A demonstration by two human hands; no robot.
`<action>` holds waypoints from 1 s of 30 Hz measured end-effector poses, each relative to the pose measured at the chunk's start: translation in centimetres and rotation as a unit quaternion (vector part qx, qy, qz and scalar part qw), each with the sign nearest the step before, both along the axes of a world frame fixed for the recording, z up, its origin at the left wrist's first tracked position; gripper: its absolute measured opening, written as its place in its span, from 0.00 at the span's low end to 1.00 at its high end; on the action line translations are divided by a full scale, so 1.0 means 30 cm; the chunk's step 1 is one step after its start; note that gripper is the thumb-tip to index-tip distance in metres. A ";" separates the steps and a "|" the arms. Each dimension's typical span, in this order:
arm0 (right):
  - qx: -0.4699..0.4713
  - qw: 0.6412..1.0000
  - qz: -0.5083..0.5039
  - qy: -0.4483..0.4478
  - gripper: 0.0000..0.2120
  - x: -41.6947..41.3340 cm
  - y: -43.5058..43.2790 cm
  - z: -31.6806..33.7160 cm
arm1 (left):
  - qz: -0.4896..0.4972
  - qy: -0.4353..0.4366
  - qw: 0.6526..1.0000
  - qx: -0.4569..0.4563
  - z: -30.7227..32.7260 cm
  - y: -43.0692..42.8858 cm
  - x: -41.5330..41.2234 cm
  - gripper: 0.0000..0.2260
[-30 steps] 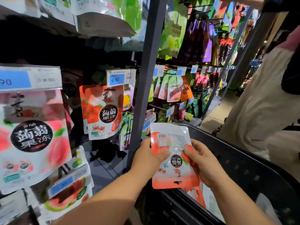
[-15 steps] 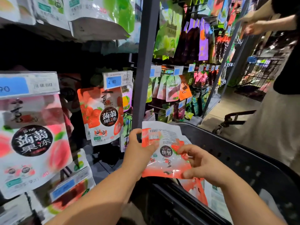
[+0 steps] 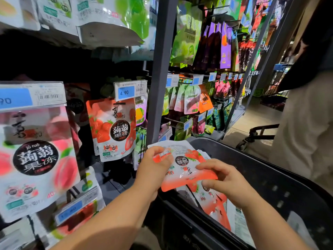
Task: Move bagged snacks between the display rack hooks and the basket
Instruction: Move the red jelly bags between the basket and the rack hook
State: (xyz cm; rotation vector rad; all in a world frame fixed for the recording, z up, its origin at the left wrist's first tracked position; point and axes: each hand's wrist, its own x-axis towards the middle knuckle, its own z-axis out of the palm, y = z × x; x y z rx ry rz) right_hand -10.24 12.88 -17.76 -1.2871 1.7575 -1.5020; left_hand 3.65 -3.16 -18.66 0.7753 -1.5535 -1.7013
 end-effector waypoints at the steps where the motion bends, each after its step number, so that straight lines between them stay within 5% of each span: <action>1: -0.013 1.000 -0.016 0.014 0.21 -0.001 -0.001 -0.002 | -0.008 0.004 1.000 0.010 0.004 0.000 -0.002 0.10; 5: -0.040 0.995 -0.079 0.055 0.02 -0.003 -0.010 -0.011 | -0.018 -0.003 0.999 0.026 0.012 0.011 -0.002 0.10; 10: -0.035 0.990 -0.122 0.062 0.07 -0.009 -0.010 -0.004 | -0.042 -0.011 0.999 0.031 0.024 0.027 0.000 0.10; 14: -0.083 0.988 -0.116 -0.053 0.18 -0.016 -0.013 -0.013 | -0.088 -0.026 0.996 0.014 0.032 0.050 0.008 0.09; 17: -0.110 0.979 -0.132 -0.108 0.27 -0.019 -0.022 -0.016 | -0.104 -0.042 0.993 -0.039 0.049 0.067 0.015 0.11; 23: -0.251 0.907 -0.199 -0.275 0.08 -0.017 -0.030 0.028 | -0.159 -0.073 0.970 -0.172 0.065 0.081 0.016 0.13; 28: -0.297 0.866 -0.225 -0.333 0.05 -0.002 -0.035 0.049 | -0.034 -0.187 0.913 -0.360 0.099 0.093 0.027 0.16; 30: -0.307 0.851 -0.238 -0.352 0.05 -0.009 -0.033 0.054 | -0.023 -0.196 0.908 -0.370 0.117 0.097 0.029 0.16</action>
